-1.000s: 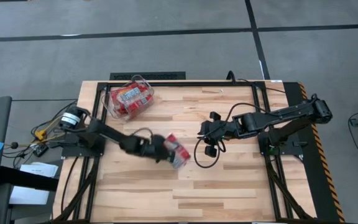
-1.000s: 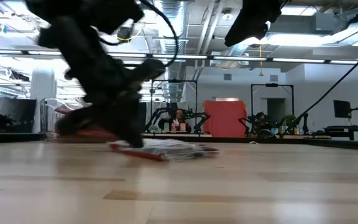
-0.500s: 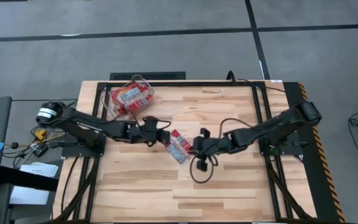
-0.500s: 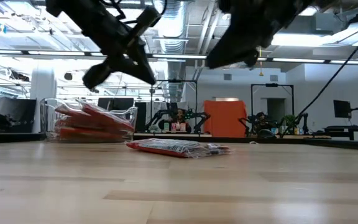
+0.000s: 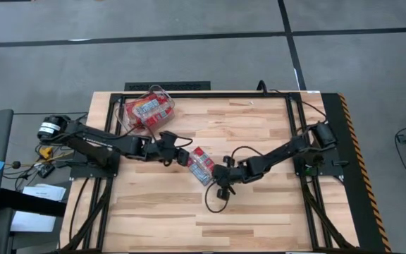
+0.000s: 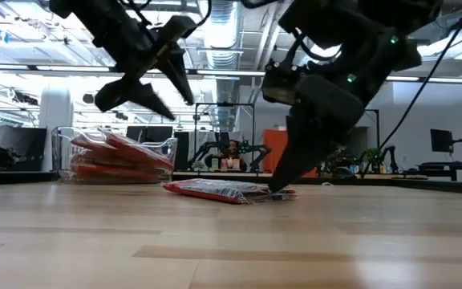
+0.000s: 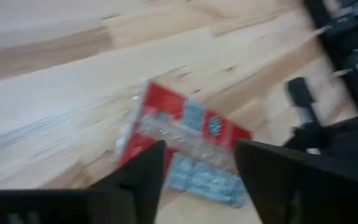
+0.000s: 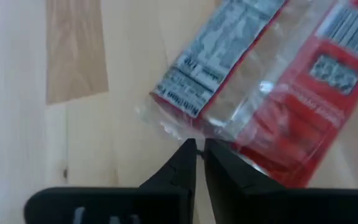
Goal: Sort popcorn bags into baskets
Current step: Put the red popcorn bag into the transparent bin
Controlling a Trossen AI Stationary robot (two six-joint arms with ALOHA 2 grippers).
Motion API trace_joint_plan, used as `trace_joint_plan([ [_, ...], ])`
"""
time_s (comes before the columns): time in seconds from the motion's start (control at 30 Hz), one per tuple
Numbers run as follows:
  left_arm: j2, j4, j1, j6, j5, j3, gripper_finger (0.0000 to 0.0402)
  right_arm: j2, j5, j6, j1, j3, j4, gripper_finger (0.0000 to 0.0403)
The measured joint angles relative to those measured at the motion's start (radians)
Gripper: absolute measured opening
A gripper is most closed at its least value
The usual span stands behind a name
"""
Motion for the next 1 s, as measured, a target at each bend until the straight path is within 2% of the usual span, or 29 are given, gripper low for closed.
trace_joint_plan([
  [0.17,0.038,-0.059,0.020,-0.042,0.012,-0.003,0.0242,-0.003,-0.003,0.007,0.023,0.000,-0.100,0.0043],
  [0.3,0.104,-0.058,0.026,-0.077,0.016,-0.003,0.0265,-0.005,0.001,0.011,0.034,0.002,-0.158,0.0030],
  [0.47,0.131,-0.003,0.037,-0.084,0.079,-0.002,0.0266,-0.062,-0.001,-0.038,0.078,-0.001,-0.110,0.0015],
  [0.57,0.102,0.034,0.037,-0.054,0.089,-0.001,0.0264,-0.117,0.087,-0.066,0.087,0.006,-0.051,0.0013],
  [0.67,0.073,0.036,0.038,-0.043,0.053,-0.001,0.0264,-0.119,0.157,-0.083,0.054,0.004,-0.029,0.0019],
  [0.83,0.063,0.030,0.056,-0.041,0.066,-0.001,0.0263,-0.073,0.138,-0.105,-0.015,0.006,0.044,0.0020],
  [1.0,0.065,0.018,0.059,-0.047,0.072,-0.001,0.0263,-0.013,0.041,-0.114,-0.041,0.003,0.076,0.0014],
])
